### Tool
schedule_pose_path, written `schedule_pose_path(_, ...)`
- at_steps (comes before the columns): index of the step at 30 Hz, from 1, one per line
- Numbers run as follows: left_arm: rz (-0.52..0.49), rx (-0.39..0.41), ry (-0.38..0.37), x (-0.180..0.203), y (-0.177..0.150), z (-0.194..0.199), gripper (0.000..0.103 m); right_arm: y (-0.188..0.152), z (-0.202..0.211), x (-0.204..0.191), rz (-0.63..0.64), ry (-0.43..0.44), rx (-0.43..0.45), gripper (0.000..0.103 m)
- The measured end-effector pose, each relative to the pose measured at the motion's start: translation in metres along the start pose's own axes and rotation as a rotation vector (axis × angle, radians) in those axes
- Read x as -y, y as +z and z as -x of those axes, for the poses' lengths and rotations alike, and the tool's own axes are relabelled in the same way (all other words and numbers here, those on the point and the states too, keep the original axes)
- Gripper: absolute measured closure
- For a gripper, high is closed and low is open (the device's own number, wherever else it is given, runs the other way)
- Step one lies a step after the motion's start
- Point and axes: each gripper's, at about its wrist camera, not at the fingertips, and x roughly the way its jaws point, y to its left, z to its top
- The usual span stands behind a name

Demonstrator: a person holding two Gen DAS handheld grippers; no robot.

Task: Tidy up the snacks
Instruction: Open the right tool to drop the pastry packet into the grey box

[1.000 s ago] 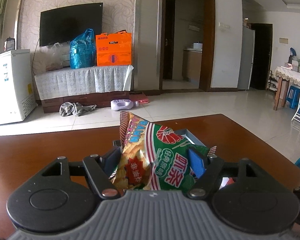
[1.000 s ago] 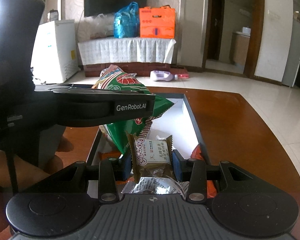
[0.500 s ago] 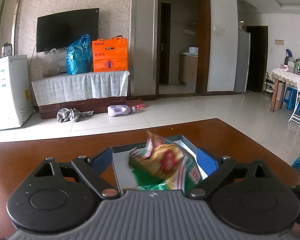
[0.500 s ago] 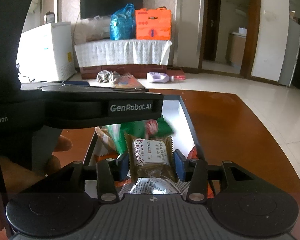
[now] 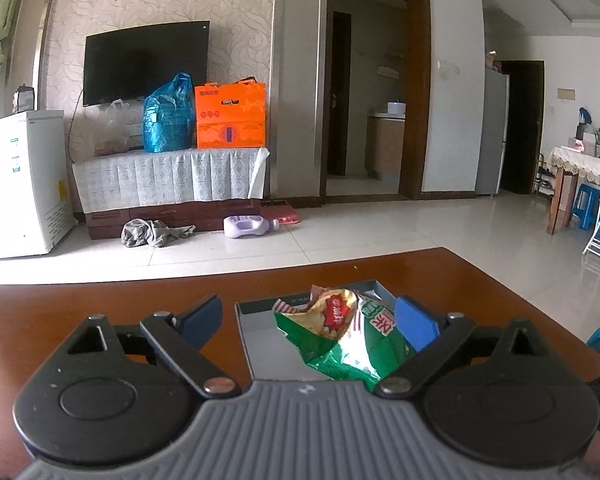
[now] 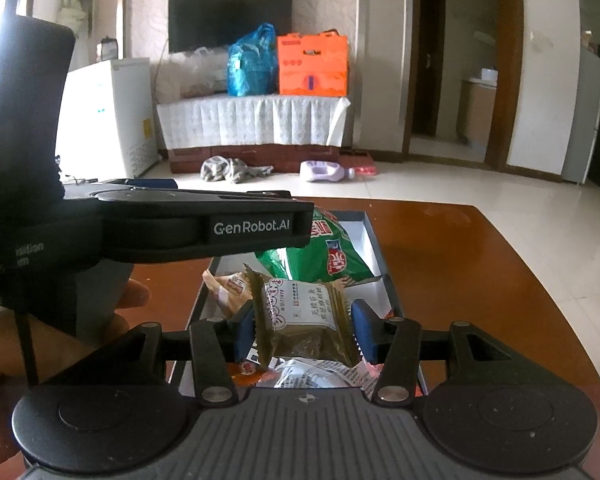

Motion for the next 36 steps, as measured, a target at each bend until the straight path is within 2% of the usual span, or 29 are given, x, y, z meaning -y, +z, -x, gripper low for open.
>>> schedule_pose_path(8, 0.037, 0.005, 0.033, -0.021, 0.007, 0.012, 0.009, 0.008, 0.018, 0.026, -0.011, -0.059, 0.031, 0.053)
schedule_pose_path(11, 0.035, -0.006, 0.041, -0.025, 0.003, 0.014, 0.009, 0.005, 0.013, 0.037, -0.031, -0.085, -0.005, 0.063)
schedule_pose_path(14, 0.034, -0.012, 0.041, -0.028, 0.0, 0.016, 0.009, 0.001, 0.007, 0.04, -0.037, -0.09, -0.031, 0.065)
schedule_pose_path(28, 0.018, -0.032, 0.057, -0.029, -0.003, 0.016, 0.009, 0.003, 0.005, 0.004, 0.035, -0.011, -0.027, 0.064)
schedule_pose_path(34, 0.016, -0.035, 0.058, -0.029, -0.004, 0.014, 0.009, 0.001, 0.004, 0.004, 0.026, -0.018, -0.028, 0.056)
schedule_pose_path(36, 0.016, -0.036, 0.06, -0.03, -0.005, 0.014, 0.009, 0.001, 0.005, 0.003, 0.028, -0.025, -0.021, 0.043)
